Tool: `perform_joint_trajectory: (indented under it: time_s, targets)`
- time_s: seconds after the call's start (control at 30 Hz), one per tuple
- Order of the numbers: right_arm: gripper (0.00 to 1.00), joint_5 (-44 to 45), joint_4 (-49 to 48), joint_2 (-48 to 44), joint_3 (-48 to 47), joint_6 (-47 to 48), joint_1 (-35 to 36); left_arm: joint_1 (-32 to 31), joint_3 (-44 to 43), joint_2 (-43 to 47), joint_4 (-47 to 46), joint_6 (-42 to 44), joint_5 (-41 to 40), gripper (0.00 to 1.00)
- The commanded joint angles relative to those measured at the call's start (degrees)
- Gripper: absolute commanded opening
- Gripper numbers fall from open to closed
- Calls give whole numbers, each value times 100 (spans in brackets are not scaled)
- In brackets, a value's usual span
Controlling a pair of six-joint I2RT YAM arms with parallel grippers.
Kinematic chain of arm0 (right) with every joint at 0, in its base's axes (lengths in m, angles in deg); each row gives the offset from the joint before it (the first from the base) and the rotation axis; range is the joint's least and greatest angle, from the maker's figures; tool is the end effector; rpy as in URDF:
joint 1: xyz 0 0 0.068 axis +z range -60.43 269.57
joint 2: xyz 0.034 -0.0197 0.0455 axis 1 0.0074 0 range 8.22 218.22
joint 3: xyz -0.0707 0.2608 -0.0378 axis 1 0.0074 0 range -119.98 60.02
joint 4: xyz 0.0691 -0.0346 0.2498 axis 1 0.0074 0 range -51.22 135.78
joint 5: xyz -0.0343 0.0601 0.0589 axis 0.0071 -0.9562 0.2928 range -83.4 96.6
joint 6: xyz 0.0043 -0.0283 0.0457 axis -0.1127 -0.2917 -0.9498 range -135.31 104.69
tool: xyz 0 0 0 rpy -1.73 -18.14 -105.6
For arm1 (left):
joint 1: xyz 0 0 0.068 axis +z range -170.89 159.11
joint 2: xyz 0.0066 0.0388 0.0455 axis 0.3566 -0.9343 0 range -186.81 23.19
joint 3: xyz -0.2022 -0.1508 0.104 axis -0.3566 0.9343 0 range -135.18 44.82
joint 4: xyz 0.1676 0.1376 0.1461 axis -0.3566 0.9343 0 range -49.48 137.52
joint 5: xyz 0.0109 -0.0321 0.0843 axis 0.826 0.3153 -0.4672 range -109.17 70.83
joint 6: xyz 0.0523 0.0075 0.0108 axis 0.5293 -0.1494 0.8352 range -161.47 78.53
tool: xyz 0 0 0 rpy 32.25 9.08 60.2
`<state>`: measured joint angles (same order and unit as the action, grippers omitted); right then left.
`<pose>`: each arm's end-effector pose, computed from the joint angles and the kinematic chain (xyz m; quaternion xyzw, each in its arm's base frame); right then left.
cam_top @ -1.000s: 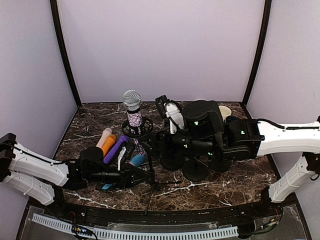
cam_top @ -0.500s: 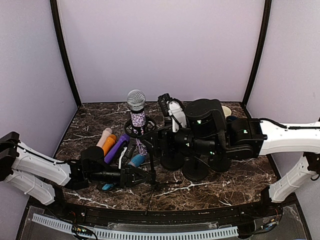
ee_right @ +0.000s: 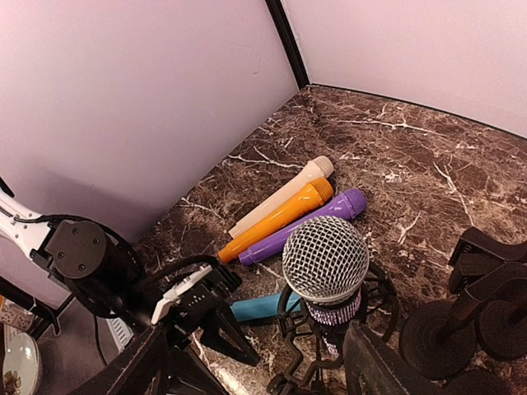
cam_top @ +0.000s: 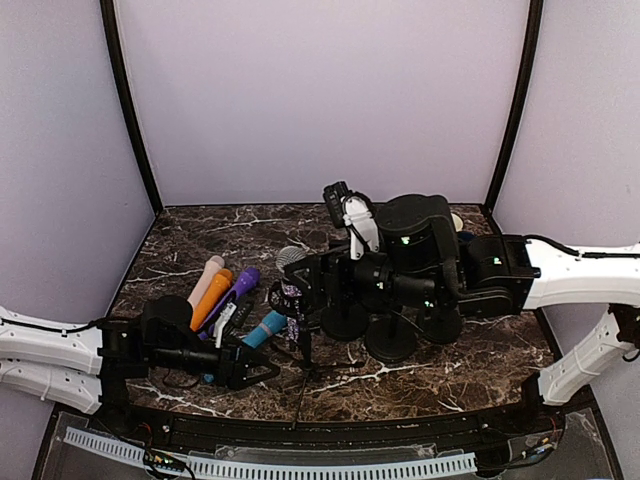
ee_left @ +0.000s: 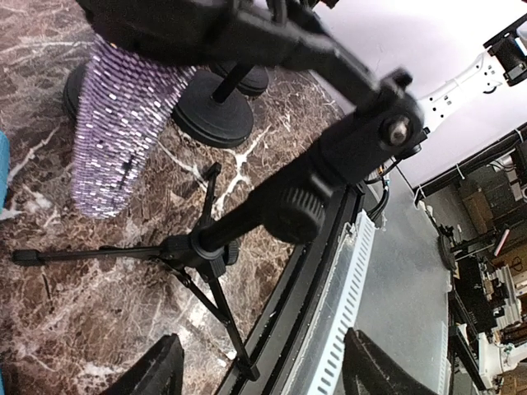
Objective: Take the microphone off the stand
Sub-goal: Unscrew the knob on the microphone stand, then remove the microphone from the microphone stand.
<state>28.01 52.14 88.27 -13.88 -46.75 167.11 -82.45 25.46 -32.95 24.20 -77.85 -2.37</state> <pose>0.0829 0.3149 0.3712 -0.2155 0.7804 0.3735 0.4529 0.0893 -0.1863 0.1963 0.2585 0.7749 -0.5044 0.2798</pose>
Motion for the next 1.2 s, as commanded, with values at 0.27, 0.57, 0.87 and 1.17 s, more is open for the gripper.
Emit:
perform_joint_trajectory:
  time_s: [0.27,0.57,0.87,1.17]
  targets:
    - [74,-71,-99,102,-13,-48,-55,74,-670,1510,1762,551,-1480,79]
    - [78,298,790,753,-887,120,-184,319,-1721,560,1760,96,-1307,84]
    - [79,137,1031,1250,-1330,271,-459,329,-1512,47,768,-413,-1549,98]
    - [78,127,989,1487,-1498,528,-470,329,-1241,-134,264,-940,-1897,99]
